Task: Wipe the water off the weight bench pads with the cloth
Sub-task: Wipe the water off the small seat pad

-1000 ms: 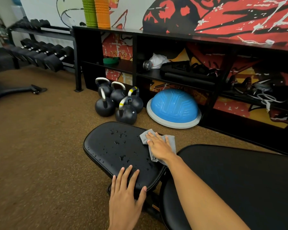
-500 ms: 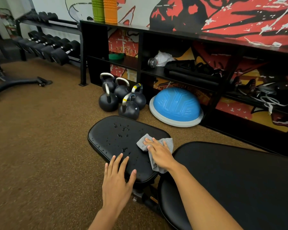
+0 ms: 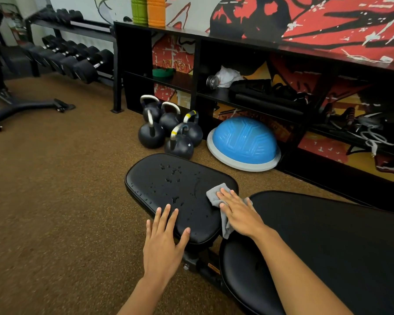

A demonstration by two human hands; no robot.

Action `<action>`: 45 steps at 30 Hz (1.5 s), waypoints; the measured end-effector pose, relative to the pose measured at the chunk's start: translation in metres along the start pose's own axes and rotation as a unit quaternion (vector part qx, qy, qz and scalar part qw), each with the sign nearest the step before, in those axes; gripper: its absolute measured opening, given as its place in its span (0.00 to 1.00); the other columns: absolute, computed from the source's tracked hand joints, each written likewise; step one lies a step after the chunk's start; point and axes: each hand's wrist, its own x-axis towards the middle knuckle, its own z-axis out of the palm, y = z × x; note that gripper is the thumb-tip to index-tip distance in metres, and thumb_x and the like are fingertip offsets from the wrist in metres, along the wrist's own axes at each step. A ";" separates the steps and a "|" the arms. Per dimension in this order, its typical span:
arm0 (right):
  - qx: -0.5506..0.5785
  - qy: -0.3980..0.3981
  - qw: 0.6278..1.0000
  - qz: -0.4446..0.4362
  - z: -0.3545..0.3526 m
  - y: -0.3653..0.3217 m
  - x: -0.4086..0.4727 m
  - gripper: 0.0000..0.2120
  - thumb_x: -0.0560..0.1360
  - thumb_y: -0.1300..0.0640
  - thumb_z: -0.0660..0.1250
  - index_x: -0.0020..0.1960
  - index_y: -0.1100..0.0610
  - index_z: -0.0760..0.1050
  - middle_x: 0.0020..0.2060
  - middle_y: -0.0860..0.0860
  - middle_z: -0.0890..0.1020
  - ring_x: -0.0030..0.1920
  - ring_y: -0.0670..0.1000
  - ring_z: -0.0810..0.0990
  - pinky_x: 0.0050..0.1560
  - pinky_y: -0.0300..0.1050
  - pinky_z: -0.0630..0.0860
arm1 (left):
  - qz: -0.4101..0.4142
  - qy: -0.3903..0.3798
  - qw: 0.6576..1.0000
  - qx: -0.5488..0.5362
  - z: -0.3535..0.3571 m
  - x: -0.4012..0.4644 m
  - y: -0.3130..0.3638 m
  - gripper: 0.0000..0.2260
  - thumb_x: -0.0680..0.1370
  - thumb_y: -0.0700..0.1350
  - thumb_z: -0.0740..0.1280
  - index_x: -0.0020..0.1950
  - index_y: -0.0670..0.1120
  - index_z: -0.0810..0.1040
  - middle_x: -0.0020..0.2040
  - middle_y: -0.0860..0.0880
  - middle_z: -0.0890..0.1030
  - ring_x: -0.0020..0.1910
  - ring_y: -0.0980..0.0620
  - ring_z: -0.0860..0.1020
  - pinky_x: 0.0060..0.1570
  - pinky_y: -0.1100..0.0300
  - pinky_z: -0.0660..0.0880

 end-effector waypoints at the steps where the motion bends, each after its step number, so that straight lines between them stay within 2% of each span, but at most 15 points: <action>1: -0.006 -0.001 1.000 0.008 -0.002 -0.001 0.002 0.22 0.83 0.47 0.45 0.76 0.43 0.51 0.76 0.38 0.48 0.75 0.41 0.41 0.73 0.53 0.35 | 0.000 0.001 1.000 0.001 0.000 0.000 0.000 0.39 0.71 0.71 0.35 0.75 0.54 0.56 0.77 0.55 0.53 0.75 0.57 0.42 0.72 0.56 0.39; 11: -0.035 0.006 0.999 0.035 -0.001 -0.024 0.023 0.23 0.83 0.49 0.43 0.77 0.47 0.47 0.77 0.41 0.46 0.76 0.45 0.39 0.74 0.56 0.35 | -0.002 0.013 1.000 -0.020 0.002 0.000 0.001 0.34 0.73 0.68 0.43 0.75 0.53 0.59 0.76 0.55 0.55 0.75 0.58 0.43 0.73 0.56 0.40; 16: -0.041 0.013 0.998 0.034 0.006 -0.035 0.022 0.23 0.83 0.49 0.43 0.77 0.47 0.45 0.77 0.41 0.44 0.76 0.46 0.38 0.73 0.57 0.33 | -0.002 0.013 1.000 -0.021 0.002 0.000 0.002 0.34 0.73 0.68 0.42 0.75 0.53 0.59 0.77 0.55 0.55 0.75 0.58 0.43 0.73 0.56 0.40; 27: -0.095 0.024 0.995 -0.024 0.034 -0.066 0.000 0.26 0.81 0.45 0.45 0.77 0.48 0.42 0.77 0.43 0.43 0.76 0.47 0.38 0.73 0.57 0.33 | 0.000 0.005 1.000 -0.016 0.001 0.000 0.001 0.34 0.72 0.67 0.42 0.75 0.53 0.58 0.77 0.55 0.54 0.75 0.58 0.43 0.73 0.56 0.41; 37: -0.095 0.024 0.993 -0.067 0.042 -0.062 -0.033 0.25 0.82 0.46 0.45 0.77 0.46 0.44 0.76 0.40 0.45 0.76 0.43 0.38 0.74 0.54 0.34 | -0.002 -0.003 1.000 -0.012 -0.002 0.001 0.003 0.36 0.72 0.68 0.41 0.75 0.53 0.58 0.77 0.54 0.55 0.75 0.57 0.44 0.73 0.55 0.41; 39: -0.100 0.010 0.992 -0.072 0.040 -0.057 -0.039 0.26 0.81 0.42 0.42 0.77 0.45 0.43 0.76 0.39 0.44 0.75 0.42 0.38 0.74 0.54 0.34 | -0.001 -0.005 1.000 -0.011 -0.003 0.001 0.003 0.36 0.71 0.68 0.41 0.75 0.53 0.58 0.77 0.54 0.54 0.75 0.57 0.44 0.73 0.55 0.41; 41: -0.105 -0.005 0.992 -0.074 0.036 -0.050 -0.046 0.32 0.74 0.35 0.34 0.77 0.44 0.42 0.76 0.38 0.42 0.75 0.41 0.36 0.73 0.53 0.33 | -0.001 -0.007 1.000 -0.011 -0.004 0.001 0.003 0.36 0.71 0.68 0.40 0.75 0.53 0.58 0.77 0.54 0.54 0.75 0.57 0.43 0.73 0.55 0.41; 42: -0.111 -0.011 0.991 -0.071 0.033 -0.046 -0.048 0.33 0.73 0.34 0.33 0.76 0.43 0.41 0.75 0.38 0.41 0.74 0.40 0.36 0.72 0.52 0.32 | -0.002 -0.008 1.000 -0.012 -0.004 0.001 0.004 0.36 0.71 0.68 0.40 0.75 0.52 0.58 0.77 0.54 0.54 0.75 0.57 0.43 0.73 0.55 0.41; 45: -0.129 -0.021 0.990 -0.051 0.024 -0.036 -0.049 0.25 0.81 0.43 0.41 0.76 0.43 0.39 0.75 0.37 0.40 0.74 0.41 0.35 0.74 0.55 0.34 | -0.006 -0.007 1.000 -0.011 -0.005 0.001 0.005 0.37 0.71 0.68 0.40 0.75 0.53 0.58 0.77 0.54 0.54 0.75 0.57 0.44 0.72 0.55 0.40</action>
